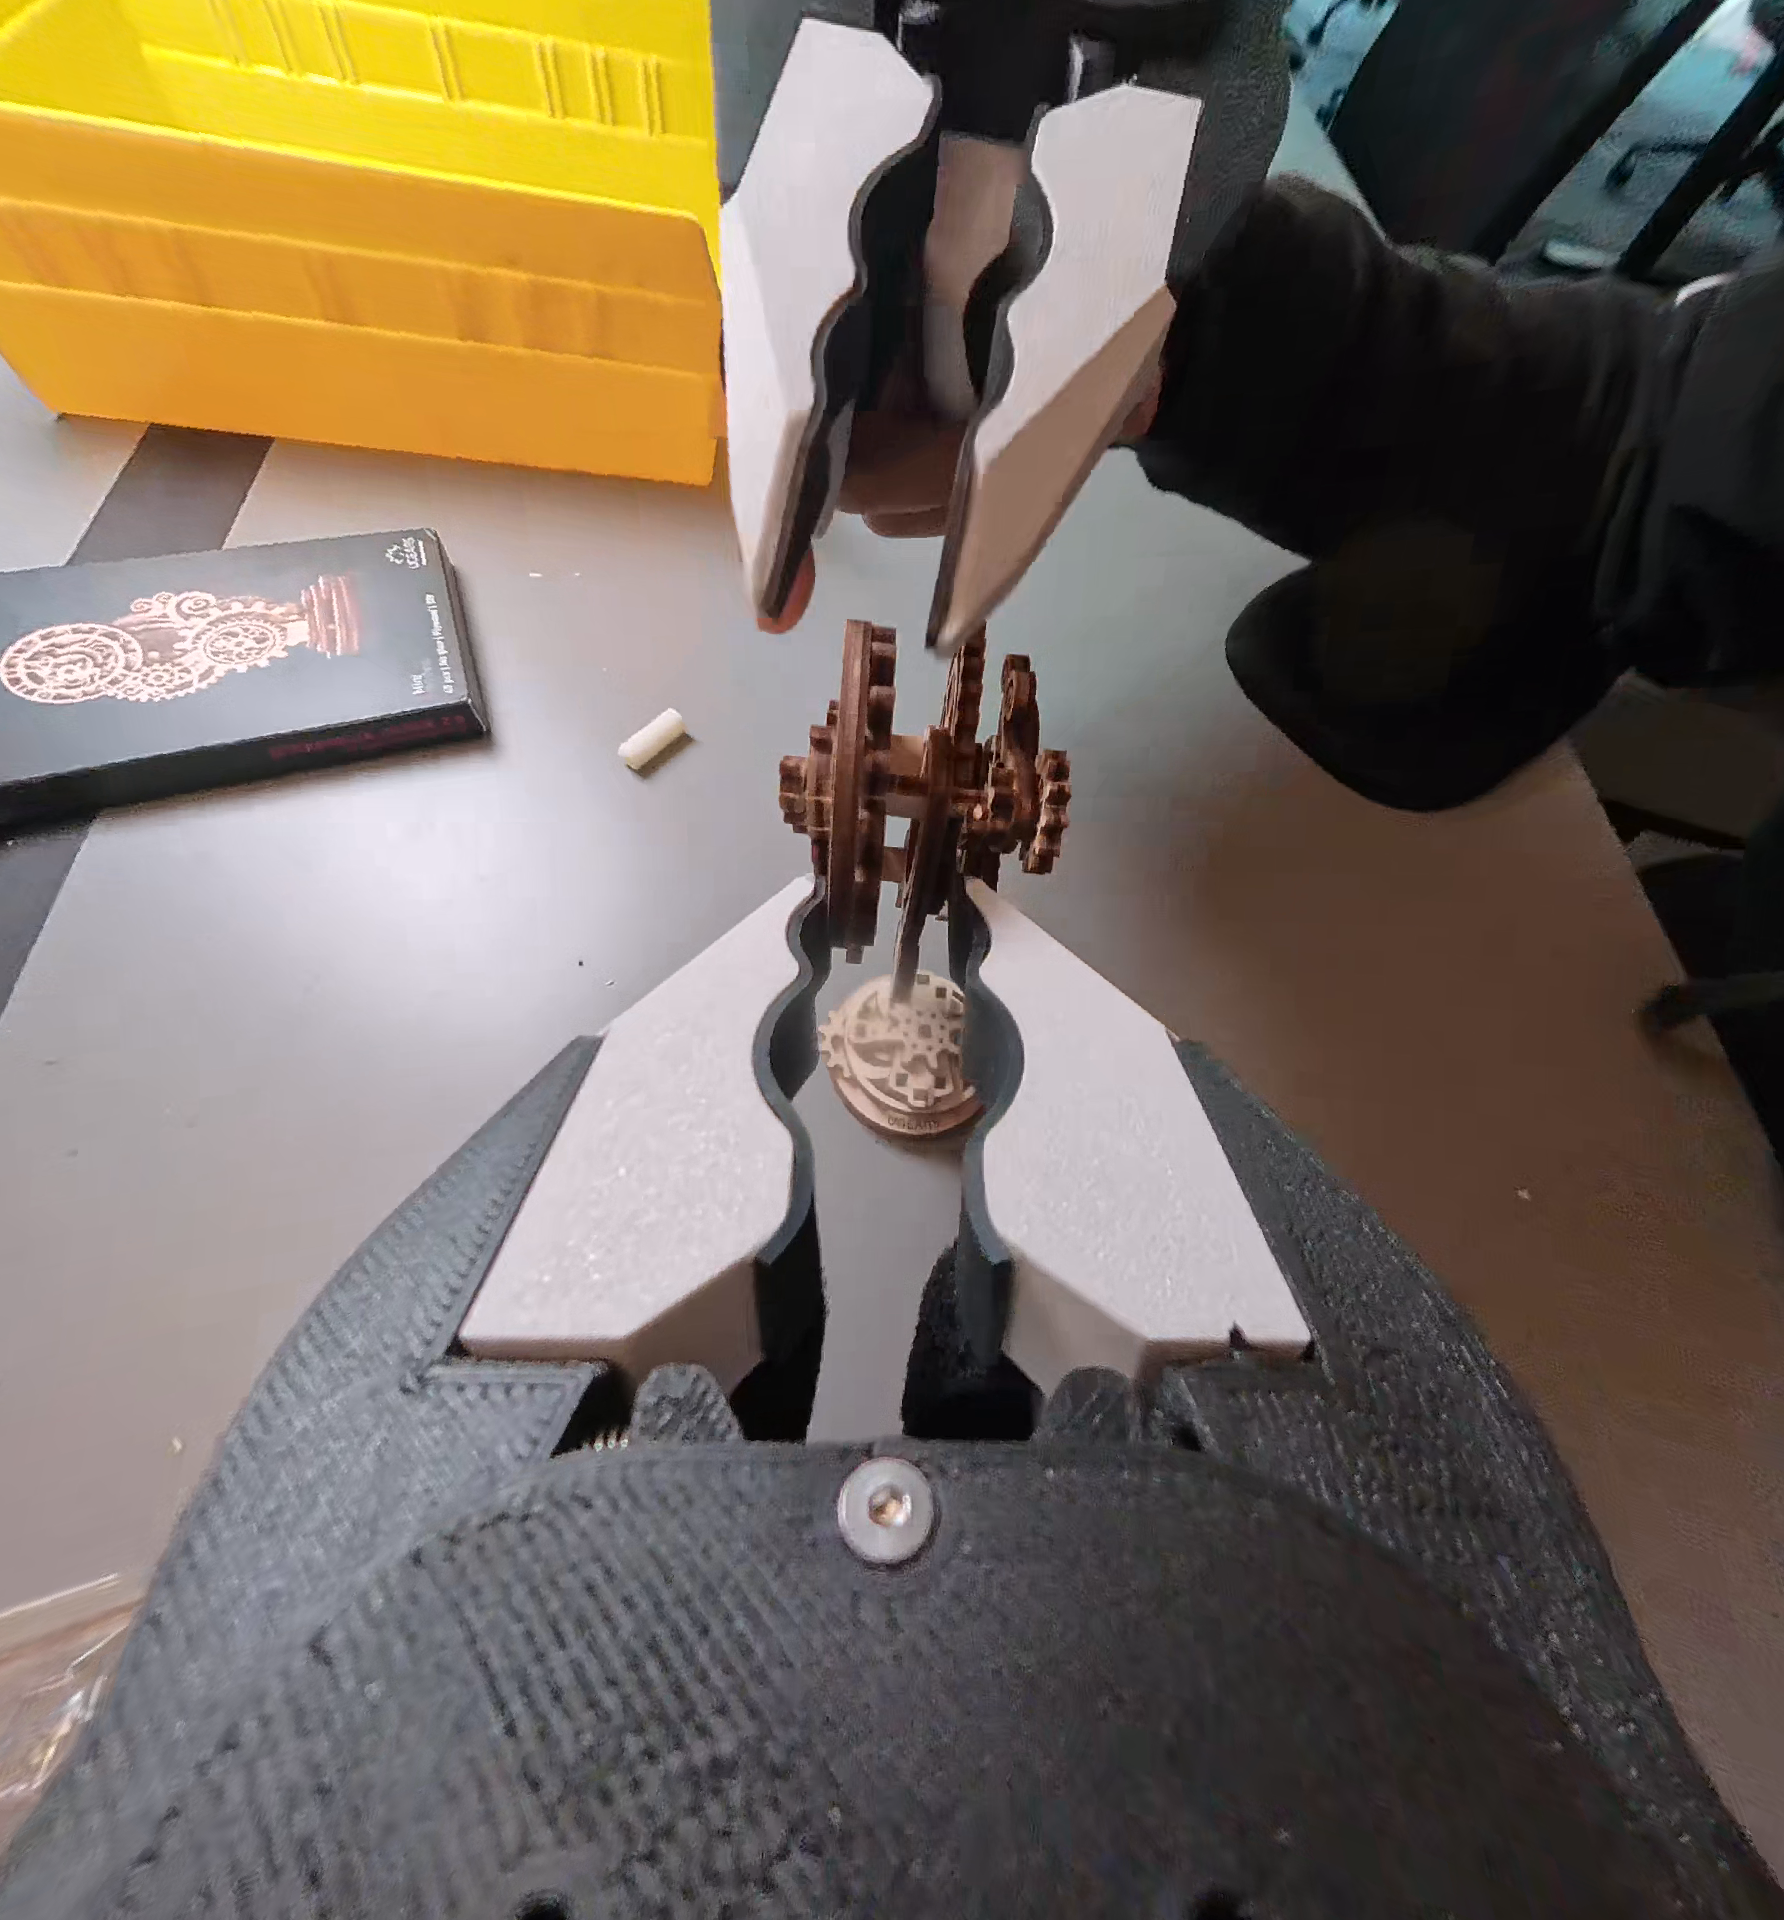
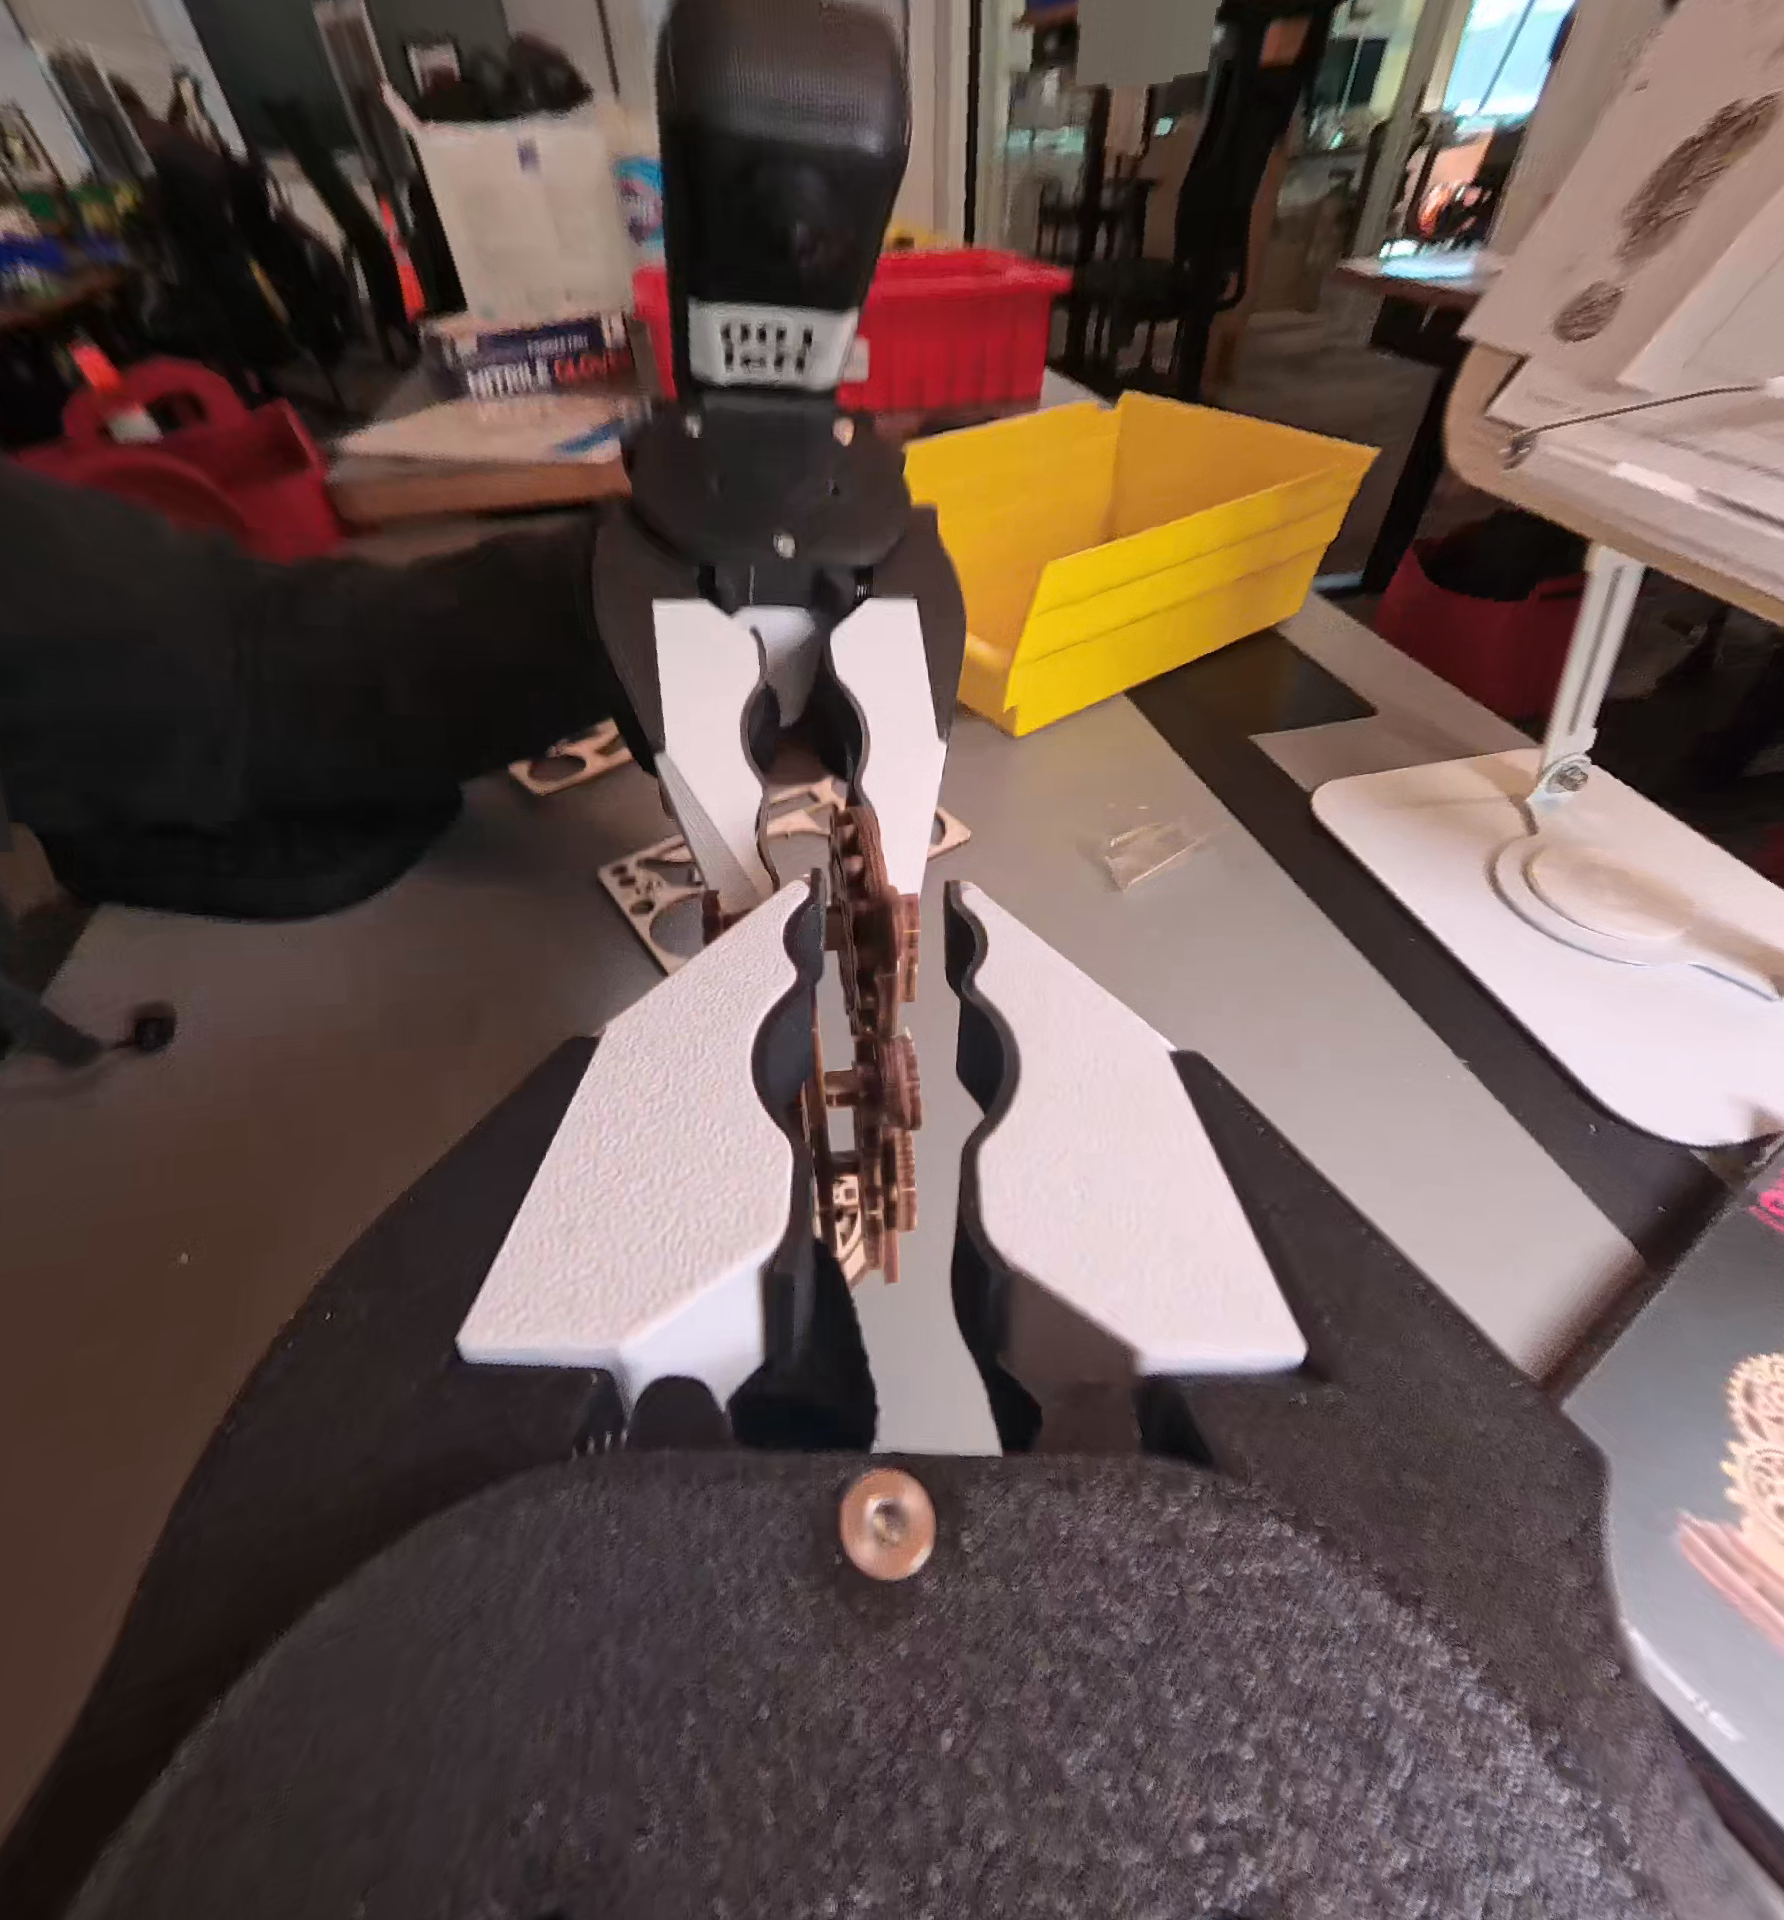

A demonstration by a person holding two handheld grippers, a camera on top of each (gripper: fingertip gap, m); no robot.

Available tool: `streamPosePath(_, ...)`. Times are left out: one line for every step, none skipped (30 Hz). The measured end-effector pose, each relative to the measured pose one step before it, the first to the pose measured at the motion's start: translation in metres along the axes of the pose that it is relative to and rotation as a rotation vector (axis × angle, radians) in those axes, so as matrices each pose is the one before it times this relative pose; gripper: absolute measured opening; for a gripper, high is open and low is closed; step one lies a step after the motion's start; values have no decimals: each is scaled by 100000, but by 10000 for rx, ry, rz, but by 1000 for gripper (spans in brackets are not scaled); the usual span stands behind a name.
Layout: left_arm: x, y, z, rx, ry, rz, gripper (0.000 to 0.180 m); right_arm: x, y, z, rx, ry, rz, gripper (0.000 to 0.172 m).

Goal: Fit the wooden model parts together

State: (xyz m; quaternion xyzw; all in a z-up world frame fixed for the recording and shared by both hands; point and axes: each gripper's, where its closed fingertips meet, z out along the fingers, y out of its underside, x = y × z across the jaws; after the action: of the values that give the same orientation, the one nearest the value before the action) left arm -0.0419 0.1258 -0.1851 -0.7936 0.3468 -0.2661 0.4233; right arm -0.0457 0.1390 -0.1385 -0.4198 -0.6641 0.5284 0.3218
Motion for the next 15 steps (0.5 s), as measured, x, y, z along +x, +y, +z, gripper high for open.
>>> streamPosePath(483, -78, -12, -257, -123, 270, 20, -464, 320, 492, -418, 51, -415, 20)
streamPosePath(357, 47, 9, -302, -130, 190, 20, -446, 312, 434, -356, 20, -366, 17)
streamPosePath(139, 123, -19, -283, -202, 194, 20, -457, 242, 324, -283, -70, -174, 13)
streamPosePath(150, 264, -30, -277, -118, 205, 20, -236, 45, 143, -124, -12, -116, 13)
streamPosePath(132, 74, -87, -73, -39, 122, 20, -199, -56, -14, -18, -54, -101, 12)
streamPosePath(122, -121, -116, 82, 42, 16, 20, -111, -167, -112, 83, -51, -38, 11)
streamPosePath(63, -228, -137, 147, 30, -25, 20, 17, -227, -147, 153, -3, -4, 11)
streamPosePath(-34, -284, -175, 195, -31, 45, 21, 59, -298, -156, 244, 0, 16, 11)
streamPosePath(-28, -336, -231, 258, -49, 100, 22, 26, -324, -160, 316, -41, 45, 11)
streamPosePath(-88, -353, -299, 284, -69, 25, 29, 31, -236, -99, 321, -83, 128, 11)
streamPosePath(-138, -226, -323, 194, -49, -78, 38, 4, -165, -67, 331, -124, 198, 11)
streamPosePath(-199, -73, -393, 119, -57, -134, 45, 41, -100, -62, 354, -126, 219, 11)
streamPosePath(-320, 0, -433, 130, -141, -185, 50, 101, -77, -110, 374, -96, 218, 11)
streamPosePath(-320, 44, -404, 161, -166, -251, 53, 125, -29, -164, 340, -70, 197, 11)
streamPosePath(-68, 207, -251, 140, -53, -299, 55, 137, 62, -187, 257, -63, 193, 11)
